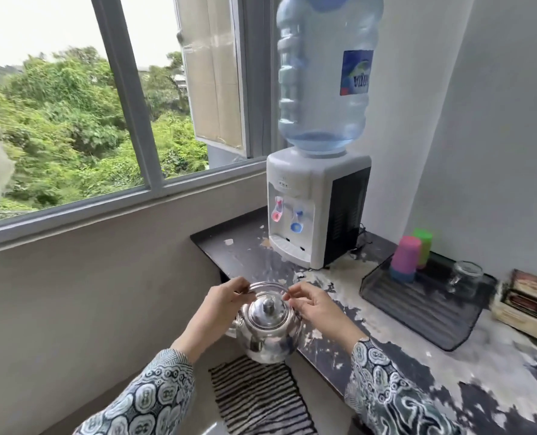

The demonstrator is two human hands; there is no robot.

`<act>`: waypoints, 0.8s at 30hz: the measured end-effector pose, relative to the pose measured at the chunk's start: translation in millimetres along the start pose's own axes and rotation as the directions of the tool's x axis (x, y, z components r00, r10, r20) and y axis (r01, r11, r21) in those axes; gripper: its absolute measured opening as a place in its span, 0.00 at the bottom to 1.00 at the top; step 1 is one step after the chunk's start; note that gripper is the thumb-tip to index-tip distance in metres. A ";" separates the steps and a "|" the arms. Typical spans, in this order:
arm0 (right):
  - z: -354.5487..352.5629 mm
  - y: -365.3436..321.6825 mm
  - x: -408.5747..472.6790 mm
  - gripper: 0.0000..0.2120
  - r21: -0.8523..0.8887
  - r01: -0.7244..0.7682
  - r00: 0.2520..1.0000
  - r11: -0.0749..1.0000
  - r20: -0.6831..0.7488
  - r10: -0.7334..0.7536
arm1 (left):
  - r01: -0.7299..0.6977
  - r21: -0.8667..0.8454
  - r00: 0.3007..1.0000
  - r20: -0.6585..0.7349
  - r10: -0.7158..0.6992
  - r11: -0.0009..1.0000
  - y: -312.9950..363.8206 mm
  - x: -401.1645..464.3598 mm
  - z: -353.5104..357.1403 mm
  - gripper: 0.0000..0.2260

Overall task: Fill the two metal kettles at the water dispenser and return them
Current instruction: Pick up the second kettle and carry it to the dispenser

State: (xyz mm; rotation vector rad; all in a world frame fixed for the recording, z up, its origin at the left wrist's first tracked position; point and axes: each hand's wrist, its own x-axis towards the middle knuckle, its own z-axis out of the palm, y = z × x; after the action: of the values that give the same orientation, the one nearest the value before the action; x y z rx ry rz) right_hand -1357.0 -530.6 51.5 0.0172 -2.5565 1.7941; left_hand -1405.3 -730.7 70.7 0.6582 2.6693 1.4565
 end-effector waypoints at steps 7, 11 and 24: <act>1.9 41.0 104.0 0.07 -0.009 -0.065 0.974 0.998 -0.218 0.061 | 0.019 -0.012 0.999 0.046 -0.019 1.000 -49.8 116.2 18.1 0.03; 7.4 64.6 169.2 0.07 0.034 -0.111 0.944 0.993 -0.308 0.116 | -0.030 0.050 0.991 0.129 0.023 0.998 -76.0 192.8 21.5 0.07; 17.5 112.9 296.3 0.01 0.187 -0.243 0.866 0.952 -0.402 0.299 | -0.091 0.073 0.943 0.326 0.062 0.993 -149.4 348.7 34.0 0.07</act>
State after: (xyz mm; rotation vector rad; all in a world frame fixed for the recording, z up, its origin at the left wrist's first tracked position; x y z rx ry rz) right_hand -1655.6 -508.3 -54.3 -0.6902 -2.2095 1.7948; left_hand -1767.1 -642.7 -9.3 0.9276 2.4853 1.1324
